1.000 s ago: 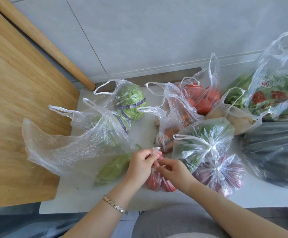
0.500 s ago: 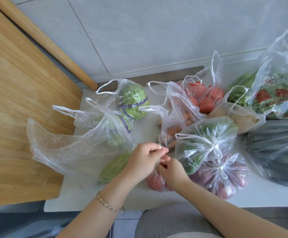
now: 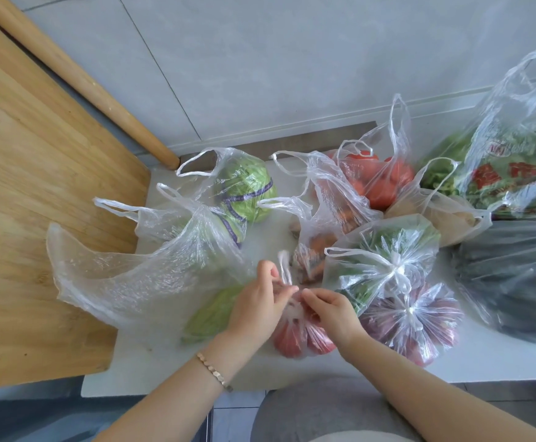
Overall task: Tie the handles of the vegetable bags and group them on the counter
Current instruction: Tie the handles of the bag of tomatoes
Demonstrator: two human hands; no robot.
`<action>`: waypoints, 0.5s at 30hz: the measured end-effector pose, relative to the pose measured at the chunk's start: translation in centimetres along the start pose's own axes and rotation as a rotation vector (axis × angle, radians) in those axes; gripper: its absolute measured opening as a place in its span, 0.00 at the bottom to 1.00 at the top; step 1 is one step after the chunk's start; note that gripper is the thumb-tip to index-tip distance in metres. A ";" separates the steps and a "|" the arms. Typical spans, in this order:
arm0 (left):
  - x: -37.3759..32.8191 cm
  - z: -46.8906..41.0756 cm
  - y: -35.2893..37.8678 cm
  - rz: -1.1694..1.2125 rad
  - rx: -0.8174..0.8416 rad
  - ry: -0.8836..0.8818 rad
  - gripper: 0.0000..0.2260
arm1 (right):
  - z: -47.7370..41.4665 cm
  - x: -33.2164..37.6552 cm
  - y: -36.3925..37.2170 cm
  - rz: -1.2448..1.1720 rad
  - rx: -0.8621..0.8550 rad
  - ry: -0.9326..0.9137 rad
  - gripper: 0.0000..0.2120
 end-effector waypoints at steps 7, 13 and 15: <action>1.5 -0.6 0.8 0.245 -0.027 -0.221 0.15 | 0.1 -0.1 0.4 0.116 -0.003 -0.059 0.06; 1.0 -1.2 1.4 0.309 0.015 -0.255 0.14 | 0.9 0.6 2.0 0.182 0.070 -0.234 0.07; 1.0 -1.3 1.6 0.311 0.041 -0.259 0.14 | 0.8 0.9 2.0 0.171 0.020 -0.256 0.04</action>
Point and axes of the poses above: each hand's wrist, its own z-axis away from the middle knuckle, its own y-axis out of the palm, x = y × z, the point moved 6 cm from there along -z, towards the middle knuckle, and after that the axes turned 14 degrees about -x, right-handed, at the moved point
